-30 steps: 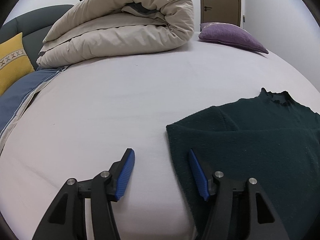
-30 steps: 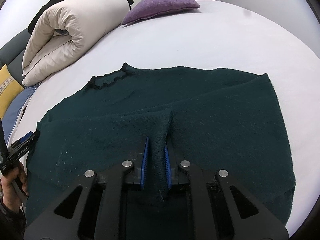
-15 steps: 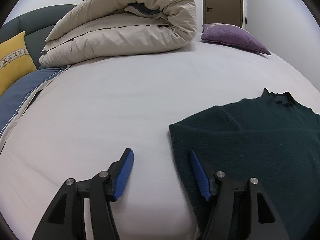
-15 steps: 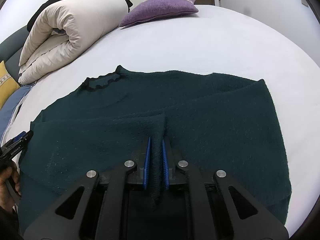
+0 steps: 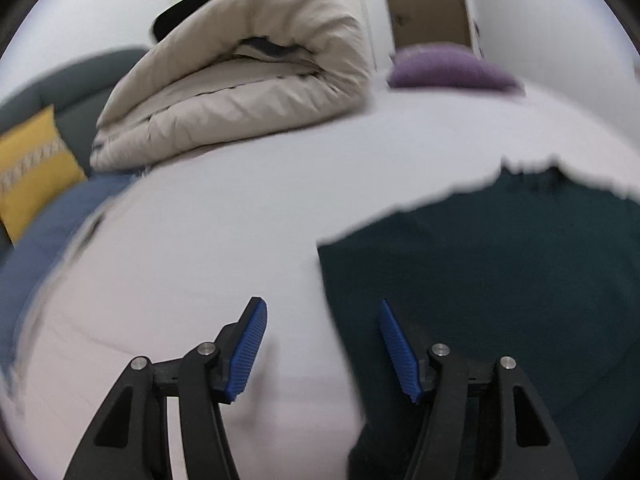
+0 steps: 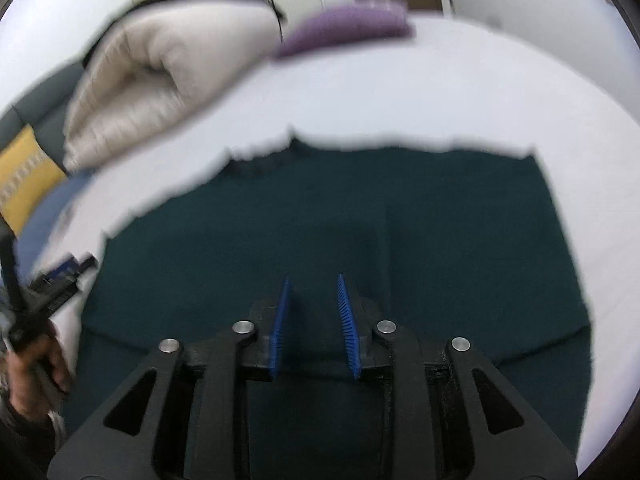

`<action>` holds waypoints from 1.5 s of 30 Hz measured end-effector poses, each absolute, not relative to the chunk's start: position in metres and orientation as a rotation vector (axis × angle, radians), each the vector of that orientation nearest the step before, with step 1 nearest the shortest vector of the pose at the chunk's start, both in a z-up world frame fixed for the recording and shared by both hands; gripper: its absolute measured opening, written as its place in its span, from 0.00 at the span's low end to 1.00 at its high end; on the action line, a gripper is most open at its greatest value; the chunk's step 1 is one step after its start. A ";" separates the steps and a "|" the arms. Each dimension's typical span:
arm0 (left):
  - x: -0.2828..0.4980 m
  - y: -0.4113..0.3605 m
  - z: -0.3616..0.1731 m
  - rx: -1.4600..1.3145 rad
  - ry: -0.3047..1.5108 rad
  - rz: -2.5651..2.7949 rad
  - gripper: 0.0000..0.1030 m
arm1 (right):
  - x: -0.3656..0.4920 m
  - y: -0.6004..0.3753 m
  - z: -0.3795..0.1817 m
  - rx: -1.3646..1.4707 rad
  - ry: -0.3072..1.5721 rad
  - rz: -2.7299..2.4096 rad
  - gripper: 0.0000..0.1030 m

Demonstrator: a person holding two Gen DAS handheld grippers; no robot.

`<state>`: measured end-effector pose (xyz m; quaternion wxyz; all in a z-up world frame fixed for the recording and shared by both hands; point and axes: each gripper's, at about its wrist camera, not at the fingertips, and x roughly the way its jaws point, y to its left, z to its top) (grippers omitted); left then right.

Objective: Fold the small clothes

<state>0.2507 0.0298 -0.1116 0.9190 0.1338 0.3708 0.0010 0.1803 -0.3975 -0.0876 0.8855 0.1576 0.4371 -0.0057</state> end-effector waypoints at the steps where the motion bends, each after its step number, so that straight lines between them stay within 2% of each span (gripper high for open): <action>1: 0.251 0.025 -0.120 0.326 0.777 0.010 0.61 | 0.177 -0.403 -0.091 0.364 0.887 0.005 0.23; 7: 0.236 0.044 -0.111 0.319 0.764 0.058 0.61 | 0.132 -0.442 -0.063 0.418 0.850 -0.106 0.26; 9: 0.213 0.062 -0.099 0.235 0.771 0.041 0.61 | 0.096 -0.456 -0.042 0.446 0.808 -0.086 0.35; 11: 0.184 0.074 -0.088 0.173 0.764 0.033 0.61 | 0.061 -0.465 -0.028 0.455 0.772 -0.075 0.56; 12: 0.167 0.081 -0.082 0.134 0.763 0.024 0.61 | 0.035 -0.470 -0.020 0.472 0.743 -0.061 0.62; 13: 0.147 0.088 -0.077 0.091 0.767 0.007 0.63 | 0.015 -0.475 -0.015 0.486 0.725 -0.051 0.72; 14: 0.129 0.094 -0.073 0.048 0.772 -0.011 0.69 | -0.002 -0.479 -0.011 0.496 0.714 -0.042 0.75; 16: 0.092 0.106 -0.070 -0.037 0.802 -0.050 0.77 | -0.040 -0.482 -0.007 0.510 0.715 -0.024 0.75; 17: 0.072 0.111 -0.072 -0.078 0.828 -0.087 0.78 | -0.058 -0.483 -0.007 0.512 0.729 -0.017 0.75; 22: 0.006 0.119 -0.094 -0.207 0.988 -0.210 0.78 | -0.130 -0.495 -0.022 0.581 0.806 -0.046 0.75; 30: -0.038 0.141 -0.107 -0.385 1.125 -0.316 0.74 | -0.198 -0.513 -0.052 0.707 0.899 -0.022 0.75; 40: -0.051 0.135 -0.120 -0.462 1.227 -0.413 0.62 | -0.208 -0.510 -0.080 0.747 1.029 0.025 0.73; 45: -0.047 0.134 -0.124 -0.478 1.243 -0.412 0.49 | -0.200 -0.511 -0.082 0.711 1.096 -0.005 0.72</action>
